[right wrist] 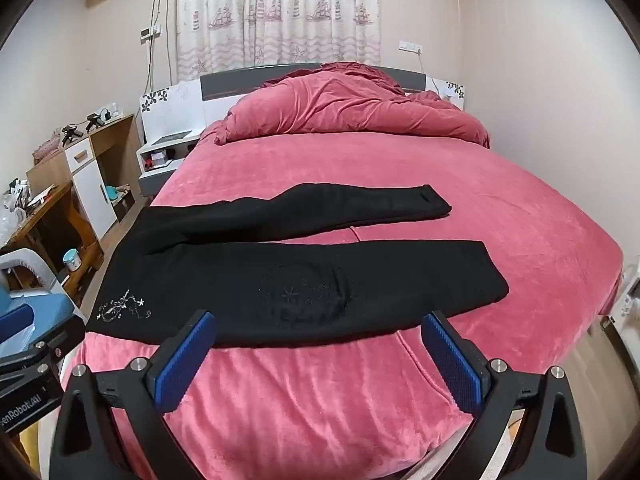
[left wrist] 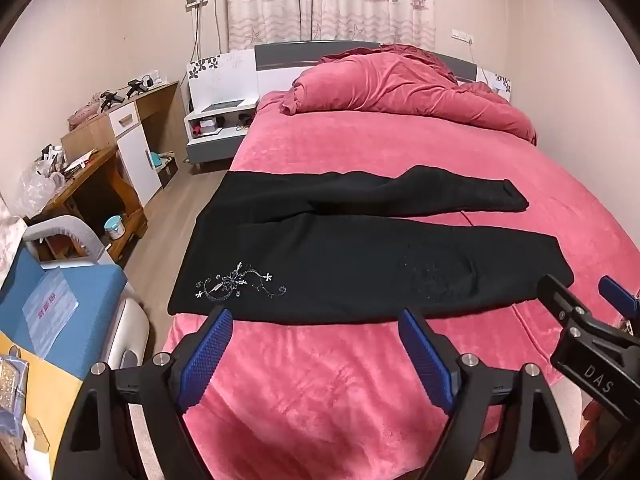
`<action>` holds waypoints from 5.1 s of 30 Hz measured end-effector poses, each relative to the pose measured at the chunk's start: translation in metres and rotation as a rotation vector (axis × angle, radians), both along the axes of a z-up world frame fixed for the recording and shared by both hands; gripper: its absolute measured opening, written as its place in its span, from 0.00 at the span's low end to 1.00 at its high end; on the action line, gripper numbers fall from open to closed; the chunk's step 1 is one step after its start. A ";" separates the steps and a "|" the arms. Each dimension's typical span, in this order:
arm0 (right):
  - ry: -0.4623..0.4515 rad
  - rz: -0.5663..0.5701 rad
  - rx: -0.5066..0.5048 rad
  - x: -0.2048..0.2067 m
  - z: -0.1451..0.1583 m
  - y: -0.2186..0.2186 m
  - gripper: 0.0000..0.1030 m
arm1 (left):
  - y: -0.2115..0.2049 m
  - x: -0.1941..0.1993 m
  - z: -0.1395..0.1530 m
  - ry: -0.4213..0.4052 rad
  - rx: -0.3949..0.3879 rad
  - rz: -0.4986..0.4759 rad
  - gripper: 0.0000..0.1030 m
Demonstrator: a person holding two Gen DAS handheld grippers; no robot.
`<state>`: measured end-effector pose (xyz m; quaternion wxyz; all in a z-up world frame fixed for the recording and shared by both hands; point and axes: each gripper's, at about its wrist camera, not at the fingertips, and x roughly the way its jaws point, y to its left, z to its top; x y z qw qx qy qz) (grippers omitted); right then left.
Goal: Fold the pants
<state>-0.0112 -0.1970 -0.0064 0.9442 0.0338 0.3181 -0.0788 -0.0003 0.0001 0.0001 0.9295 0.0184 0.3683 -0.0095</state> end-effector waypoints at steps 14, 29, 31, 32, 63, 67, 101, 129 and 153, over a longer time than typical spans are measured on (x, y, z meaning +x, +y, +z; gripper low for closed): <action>0.002 -0.003 -0.004 0.001 -0.002 0.000 1.00 | -0.001 0.000 -0.003 0.010 0.008 0.003 0.84; 0.015 -0.013 -0.002 0.001 -0.001 -0.001 1.00 | -0.001 0.002 -0.004 0.018 0.019 0.001 0.84; 0.018 -0.017 0.001 0.002 -0.001 -0.003 1.00 | -0.001 0.002 -0.004 0.018 0.022 0.003 0.84; 0.019 -0.018 0.001 0.002 -0.001 -0.003 1.00 | -0.001 0.002 -0.004 0.018 0.021 0.002 0.84; 0.028 -0.012 -0.003 0.004 -0.004 -0.001 1.00 | 0.004 0.006 -0.013 0.051 0.021 0.025 0.84; 0.029 -0.011 -0.003 0.004 -0.005 -0.001 1.00 | 0.005 0.006 -0.013 0.054 0.020 0.027 0.84; 0.109 -0.024 0.006 0.019 -0.035 -0.016 1.00 | 0.040 0.046 -0.068 0.365 -0.373 -0.031 0.84; 0.238 -0.207 0.647 0.099 -0.172 -0.253 1.00 | 0.196 0.132 -0.167 0.158 -0.682 0.524 0.86; 0.084 -0.427 0.669 0.122 -0.179 -0.323 0.09 | 0.197 0.141 -0.175 0.065 -0.641 0.569 0.08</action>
